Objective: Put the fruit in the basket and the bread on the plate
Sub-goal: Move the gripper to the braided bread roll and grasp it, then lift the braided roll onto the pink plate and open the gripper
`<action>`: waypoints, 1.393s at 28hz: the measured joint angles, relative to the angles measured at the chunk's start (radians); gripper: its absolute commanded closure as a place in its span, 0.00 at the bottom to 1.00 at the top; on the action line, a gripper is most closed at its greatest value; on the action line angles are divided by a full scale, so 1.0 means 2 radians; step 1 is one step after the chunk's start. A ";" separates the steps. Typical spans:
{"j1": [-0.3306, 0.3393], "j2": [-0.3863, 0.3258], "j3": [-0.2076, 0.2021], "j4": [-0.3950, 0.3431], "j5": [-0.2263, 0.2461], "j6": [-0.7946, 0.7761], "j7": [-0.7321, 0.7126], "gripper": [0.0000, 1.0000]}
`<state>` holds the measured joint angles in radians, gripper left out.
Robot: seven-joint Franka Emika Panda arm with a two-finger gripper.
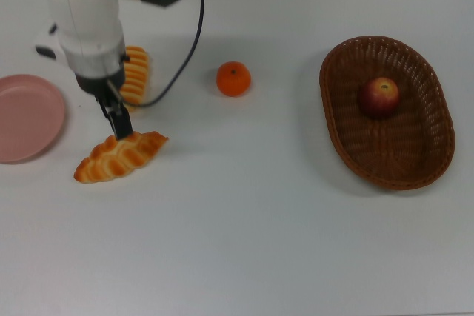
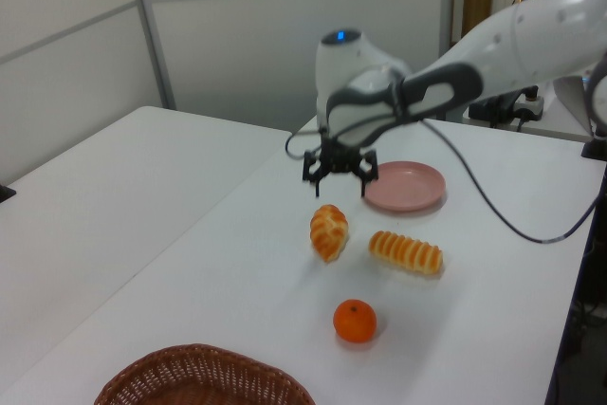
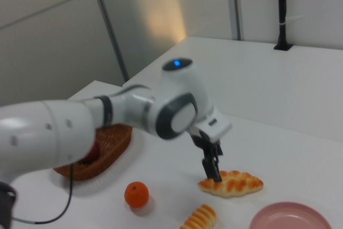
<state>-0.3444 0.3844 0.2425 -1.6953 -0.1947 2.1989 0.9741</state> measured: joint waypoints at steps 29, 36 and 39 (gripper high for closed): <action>0.003 0.083 0.001 0.023 -0.036 0.067 0.002 1.00; 0.002 0.082 0.001 0.037 -0.036 0.067 0.002 1.00; 0.002 0.076 0.001 0.047 -0.034 0.067 0.002 1.00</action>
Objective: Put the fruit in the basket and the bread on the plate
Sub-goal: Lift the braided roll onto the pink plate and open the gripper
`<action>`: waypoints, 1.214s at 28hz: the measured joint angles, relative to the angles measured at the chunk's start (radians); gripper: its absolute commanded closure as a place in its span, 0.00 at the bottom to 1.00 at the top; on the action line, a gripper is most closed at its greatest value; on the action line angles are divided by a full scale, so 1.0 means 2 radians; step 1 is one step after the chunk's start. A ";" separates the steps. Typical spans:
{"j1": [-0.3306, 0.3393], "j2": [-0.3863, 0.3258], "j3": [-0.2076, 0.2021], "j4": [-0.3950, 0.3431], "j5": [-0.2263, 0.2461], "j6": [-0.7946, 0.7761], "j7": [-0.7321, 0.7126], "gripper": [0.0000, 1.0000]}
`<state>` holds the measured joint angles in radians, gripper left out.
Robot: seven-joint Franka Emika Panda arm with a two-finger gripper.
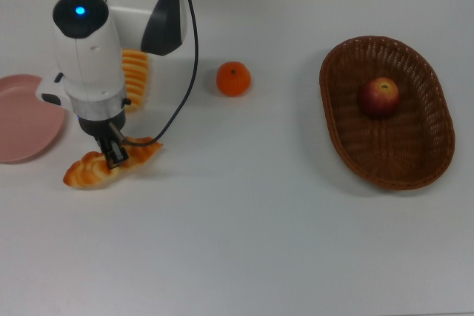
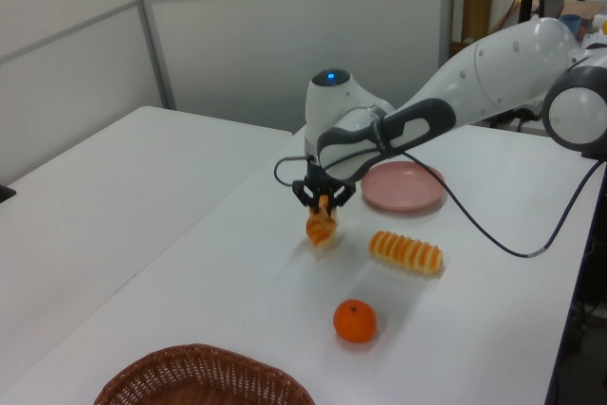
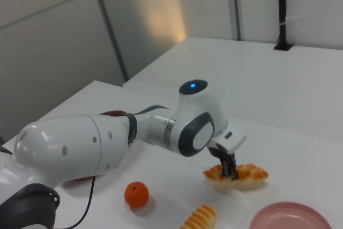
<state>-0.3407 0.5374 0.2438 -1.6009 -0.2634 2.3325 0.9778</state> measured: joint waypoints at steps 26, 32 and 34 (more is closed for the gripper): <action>-0.146 -0.015 -0.001 0.002 0.065 -0.018 -0.094 0.88; -0.141 0.002 -0.001 0.000 0.065 -0.018 -0.094 0.00; -0.141 0.004 -0.001 0.000 0.064 -0.018 -0.094 0.00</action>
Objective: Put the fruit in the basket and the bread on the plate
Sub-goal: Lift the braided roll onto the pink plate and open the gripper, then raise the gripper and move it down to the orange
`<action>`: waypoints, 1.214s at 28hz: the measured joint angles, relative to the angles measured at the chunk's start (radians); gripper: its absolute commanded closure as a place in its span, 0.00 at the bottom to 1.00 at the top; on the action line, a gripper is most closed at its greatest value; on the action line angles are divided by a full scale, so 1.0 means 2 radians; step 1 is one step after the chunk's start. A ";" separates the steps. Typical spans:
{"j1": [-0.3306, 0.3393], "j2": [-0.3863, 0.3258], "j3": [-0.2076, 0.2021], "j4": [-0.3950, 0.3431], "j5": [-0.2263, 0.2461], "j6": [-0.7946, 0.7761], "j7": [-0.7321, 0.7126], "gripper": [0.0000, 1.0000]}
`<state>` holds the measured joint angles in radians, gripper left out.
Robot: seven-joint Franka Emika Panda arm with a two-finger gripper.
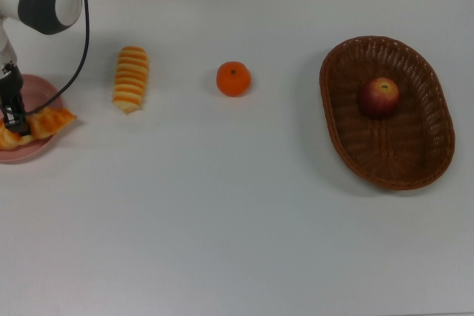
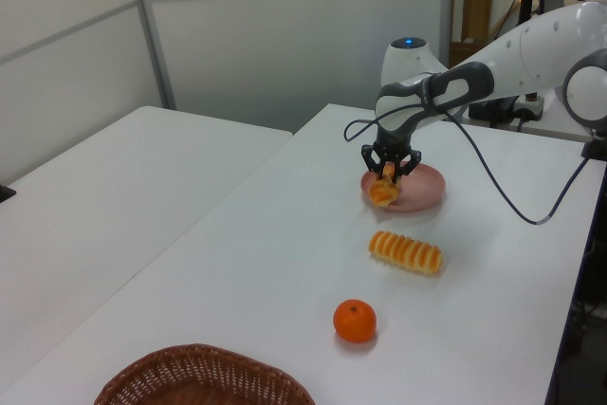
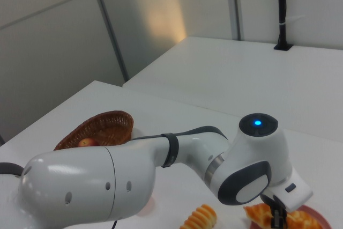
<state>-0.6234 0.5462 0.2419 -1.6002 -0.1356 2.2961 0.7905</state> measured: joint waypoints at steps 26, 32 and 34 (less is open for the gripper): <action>0.000 -0.040 0.007 0.008 0.002 -0.076 -0.103 0.00; 0.027 -0.072 0.032 0.009 0.025 -0.194 -0.183 0.00; 0.046 -0.084 0.037 0.009 0.026 -0.227 -0.198 0.00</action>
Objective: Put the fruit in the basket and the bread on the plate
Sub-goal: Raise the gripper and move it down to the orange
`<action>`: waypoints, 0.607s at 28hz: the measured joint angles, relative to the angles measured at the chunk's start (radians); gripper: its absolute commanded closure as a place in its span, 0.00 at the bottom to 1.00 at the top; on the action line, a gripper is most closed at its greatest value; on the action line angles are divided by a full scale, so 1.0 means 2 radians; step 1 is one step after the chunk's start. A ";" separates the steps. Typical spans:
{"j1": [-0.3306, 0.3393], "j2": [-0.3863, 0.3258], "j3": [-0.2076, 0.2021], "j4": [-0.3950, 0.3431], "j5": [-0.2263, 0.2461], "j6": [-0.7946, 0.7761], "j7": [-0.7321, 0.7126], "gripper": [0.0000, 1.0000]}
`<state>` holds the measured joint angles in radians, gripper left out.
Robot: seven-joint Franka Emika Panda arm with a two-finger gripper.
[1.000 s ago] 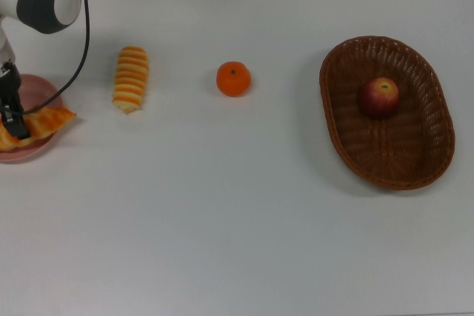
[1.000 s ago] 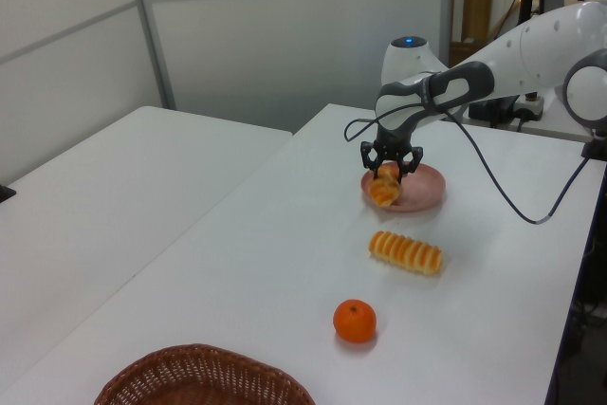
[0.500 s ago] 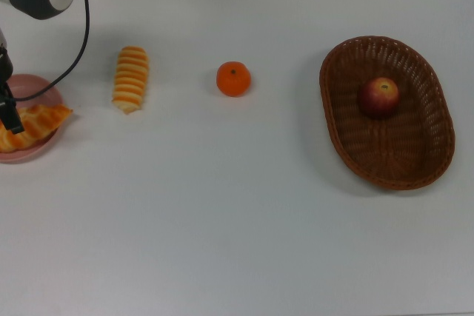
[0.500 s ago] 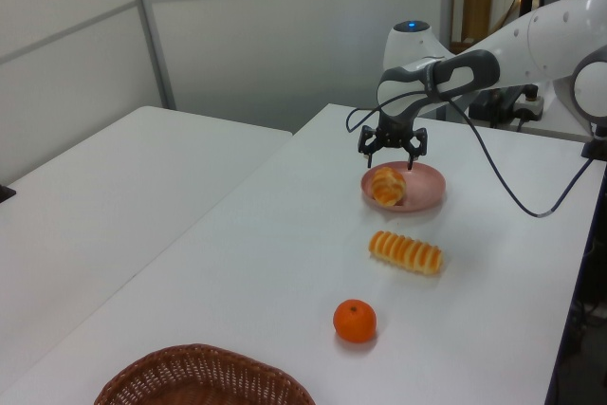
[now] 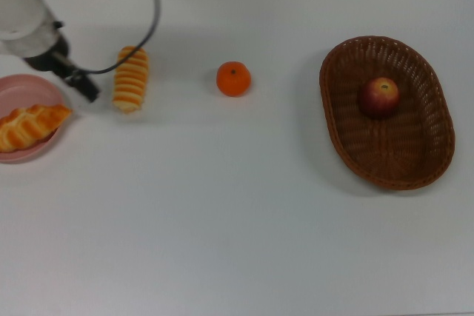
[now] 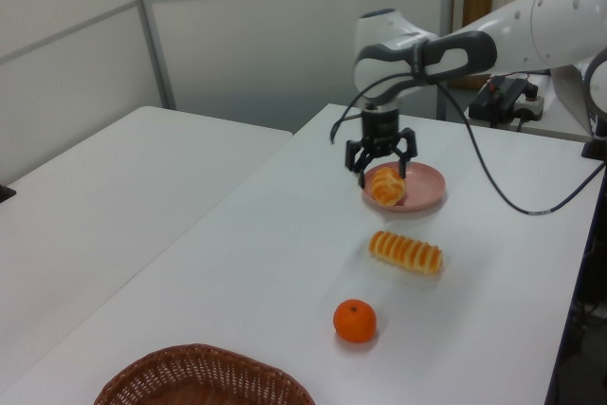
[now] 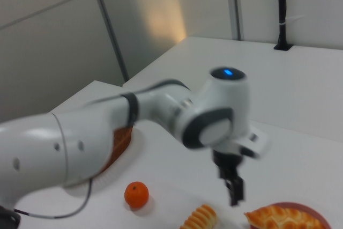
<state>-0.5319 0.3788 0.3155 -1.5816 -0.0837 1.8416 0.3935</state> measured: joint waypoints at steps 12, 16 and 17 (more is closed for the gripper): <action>0.112 -0.033 0.002 -0.004 -0.008 -0.054 -0.052 0.00; 0.143 -0.033 0.002 -0.013 -0.029 -0.054 -0.056 0.00; 0.151 -0.033 0.002 -0.017 -0.033 -0.054 -0.056 0.00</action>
<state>-0.2306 0.3132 0.3202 -1.6161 -0.1499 1.7328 0.2819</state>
